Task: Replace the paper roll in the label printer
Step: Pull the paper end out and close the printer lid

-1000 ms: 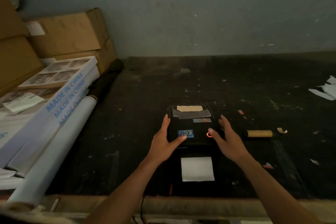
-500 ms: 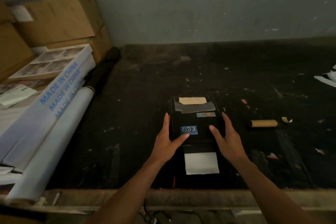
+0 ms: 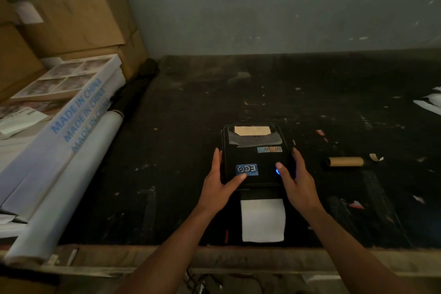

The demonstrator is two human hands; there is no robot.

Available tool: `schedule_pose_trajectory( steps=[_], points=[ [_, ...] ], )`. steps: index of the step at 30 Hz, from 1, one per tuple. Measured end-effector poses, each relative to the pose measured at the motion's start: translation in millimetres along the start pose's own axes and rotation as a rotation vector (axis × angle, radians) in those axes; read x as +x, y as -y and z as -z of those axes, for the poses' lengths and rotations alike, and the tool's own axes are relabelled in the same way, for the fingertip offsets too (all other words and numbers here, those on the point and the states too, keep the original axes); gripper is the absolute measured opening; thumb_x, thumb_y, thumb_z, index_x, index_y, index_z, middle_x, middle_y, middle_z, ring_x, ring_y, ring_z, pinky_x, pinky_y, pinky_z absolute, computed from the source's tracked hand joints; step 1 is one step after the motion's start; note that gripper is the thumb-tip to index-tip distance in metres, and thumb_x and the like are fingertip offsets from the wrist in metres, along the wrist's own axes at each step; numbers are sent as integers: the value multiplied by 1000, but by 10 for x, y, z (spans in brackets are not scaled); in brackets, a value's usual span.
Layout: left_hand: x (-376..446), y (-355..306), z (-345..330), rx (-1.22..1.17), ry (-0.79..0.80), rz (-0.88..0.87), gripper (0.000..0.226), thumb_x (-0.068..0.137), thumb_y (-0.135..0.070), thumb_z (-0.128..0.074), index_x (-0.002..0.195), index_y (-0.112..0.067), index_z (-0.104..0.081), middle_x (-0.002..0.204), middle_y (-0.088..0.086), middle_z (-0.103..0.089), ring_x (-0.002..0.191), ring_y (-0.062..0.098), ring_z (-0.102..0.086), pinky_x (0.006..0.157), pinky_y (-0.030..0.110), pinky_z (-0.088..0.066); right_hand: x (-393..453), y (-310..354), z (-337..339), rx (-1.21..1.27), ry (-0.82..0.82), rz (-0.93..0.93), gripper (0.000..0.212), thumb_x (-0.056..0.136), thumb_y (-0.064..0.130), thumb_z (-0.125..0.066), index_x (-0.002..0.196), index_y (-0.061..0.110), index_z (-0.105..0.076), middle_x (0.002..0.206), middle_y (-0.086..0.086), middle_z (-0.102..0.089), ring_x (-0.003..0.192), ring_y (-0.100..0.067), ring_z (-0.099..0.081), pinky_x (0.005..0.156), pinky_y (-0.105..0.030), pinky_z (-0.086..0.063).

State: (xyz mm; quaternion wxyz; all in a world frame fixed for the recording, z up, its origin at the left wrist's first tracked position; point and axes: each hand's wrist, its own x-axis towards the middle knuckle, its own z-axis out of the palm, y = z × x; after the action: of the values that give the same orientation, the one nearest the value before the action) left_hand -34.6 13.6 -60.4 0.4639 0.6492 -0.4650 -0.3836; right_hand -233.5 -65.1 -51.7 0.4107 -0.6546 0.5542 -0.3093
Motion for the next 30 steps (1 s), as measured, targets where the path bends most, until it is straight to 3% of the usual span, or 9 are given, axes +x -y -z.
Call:
schedule_pose_trajectory(
  steps=[3,6,8,13,22,27,30],
  points=[
    [7,-1,2,0,-11,7,109,63,-69,-68,143,-51,3,152,-20,-24,111,-20,-32,82,5,-30,11,-2,0,17,12,-12,74,87,51,-50,147,31,-10,152,-6,-28,136,-26,-30,107,-47,-32],
    [10,0,0,-5,-20,8,111,61,-70,-68,143,-49,3,153,-19,-22,122,-10,-28,92,12,-30,17,-4,-4,16,5,-23,74,87,53,-50,147,30,-12,152,-7,-29,136,-26,-30,107,-49,-34],
    [13,3,1,-9,-18,14,111,61,-69,-68,143,-49,4,154,-18,-20,125,-7,-27,98,20,-29,22,-5,0,17,6,-28,74,87,53,-50,147,30,-13,152,-7,-29,136,-26,-31,107,-50,-34],
    [15,0,11,-5,-8,20,114,60,-70,-68,143,-49,6,155,-17,-20,125,-5,-27,100,24,-29,28,-2,2,11,13,-30,75,86,54,-50,147,30,-14,152,-6,-28,137,-25,-30,107,-50,-34],
    [19,11,24,-9,16,39,116,54,-78,-66,145,-48,-2,153,-10,-28,122,-4,-33,92,17,-33,27,6,12,2,16,-34,78,84,57,-52,147,29,-14,153,-5,-27,138,-24,-26,109,-47,-29],
    [34,7,35,1,26,66,117,51,-79,-67,145,-48,-3,153,-8,-28,123,-1,-31,98,23,-32,30,18,17,12,23,-45,79,83,57,-53,147,30,-14,152,-4,-28,138,-24,-27,108,-45,-30],
    [32,4,30,6,18,65,118,51,-78,-66,146,-45,-3,154,-8,-27,123,-2,-30,95,20,-31,26,19,22,9,19,-37,80,83,57,-53,147,29,-15,151,-6,-30,136,-24,-30,108,-45,-32]
  ],
)
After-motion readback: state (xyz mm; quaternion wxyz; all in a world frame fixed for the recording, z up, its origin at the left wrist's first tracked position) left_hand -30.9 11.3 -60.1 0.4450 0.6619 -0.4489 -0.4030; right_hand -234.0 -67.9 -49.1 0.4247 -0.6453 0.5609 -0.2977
